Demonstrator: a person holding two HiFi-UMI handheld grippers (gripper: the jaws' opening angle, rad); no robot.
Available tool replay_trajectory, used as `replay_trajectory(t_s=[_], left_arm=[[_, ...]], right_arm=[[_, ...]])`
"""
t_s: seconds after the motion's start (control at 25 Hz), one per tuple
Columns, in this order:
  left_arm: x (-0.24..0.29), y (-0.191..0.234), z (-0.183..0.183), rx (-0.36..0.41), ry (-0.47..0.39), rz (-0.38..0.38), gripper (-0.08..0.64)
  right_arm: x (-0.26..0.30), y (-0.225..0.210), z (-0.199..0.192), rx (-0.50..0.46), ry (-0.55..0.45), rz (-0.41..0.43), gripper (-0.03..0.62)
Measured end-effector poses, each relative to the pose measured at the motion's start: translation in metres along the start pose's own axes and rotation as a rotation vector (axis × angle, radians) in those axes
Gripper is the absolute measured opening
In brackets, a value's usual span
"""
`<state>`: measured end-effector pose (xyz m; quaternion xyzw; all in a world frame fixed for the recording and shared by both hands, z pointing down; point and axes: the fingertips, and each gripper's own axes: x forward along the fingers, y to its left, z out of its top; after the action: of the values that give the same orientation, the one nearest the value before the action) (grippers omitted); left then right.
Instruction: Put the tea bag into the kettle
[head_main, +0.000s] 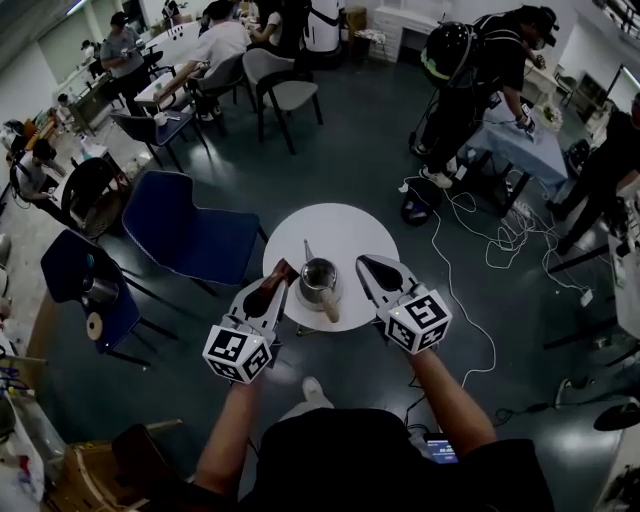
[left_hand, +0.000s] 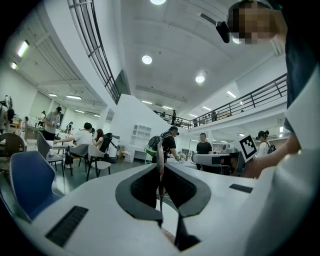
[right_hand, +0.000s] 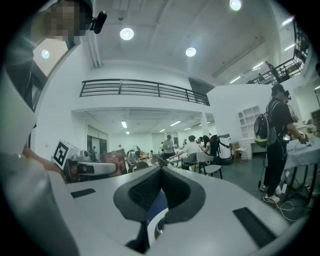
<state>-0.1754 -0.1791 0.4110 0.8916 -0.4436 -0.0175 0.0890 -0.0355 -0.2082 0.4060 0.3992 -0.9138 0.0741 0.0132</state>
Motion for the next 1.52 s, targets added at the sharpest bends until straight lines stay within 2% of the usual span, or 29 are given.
replay_trajectory(t_s=[0.44, 1.0, 1.2, 1.36, 1.52], left_arm=[[0.006, 0.036, -0.011, -0.009, 0.025, -0.050, 0.035], [0.024, 0.052, -0.028, -0.023, 0.070, -0.068, 0.035], [0.042, 0.050, -0.039, -0.012, 0.109, -0.053, 0.035], [0.058, 0.057, -0.058, 0.022, 0.172, -0.032, 0.035], [0.075, 0.062, -0.076, 0.006, 0.215, 0.002, 0.035]], right_arm=[[0.033, 0.003, -0.007, -0.013, 0.014, -0.046, 0.017], [0.044, -0.010, -0.015, -0.015, 0.045, -0.075, 0.017], [0.046, -0.029, -0.017, -0.007, 0.058, -0.061, 0.017], [0.055, -0.046, -0.022, -0.004, 0.067, -0.046, 0.017], [0.059, -0.065, -0.032, -0.004, 0.089, -0.029, 0.017]])
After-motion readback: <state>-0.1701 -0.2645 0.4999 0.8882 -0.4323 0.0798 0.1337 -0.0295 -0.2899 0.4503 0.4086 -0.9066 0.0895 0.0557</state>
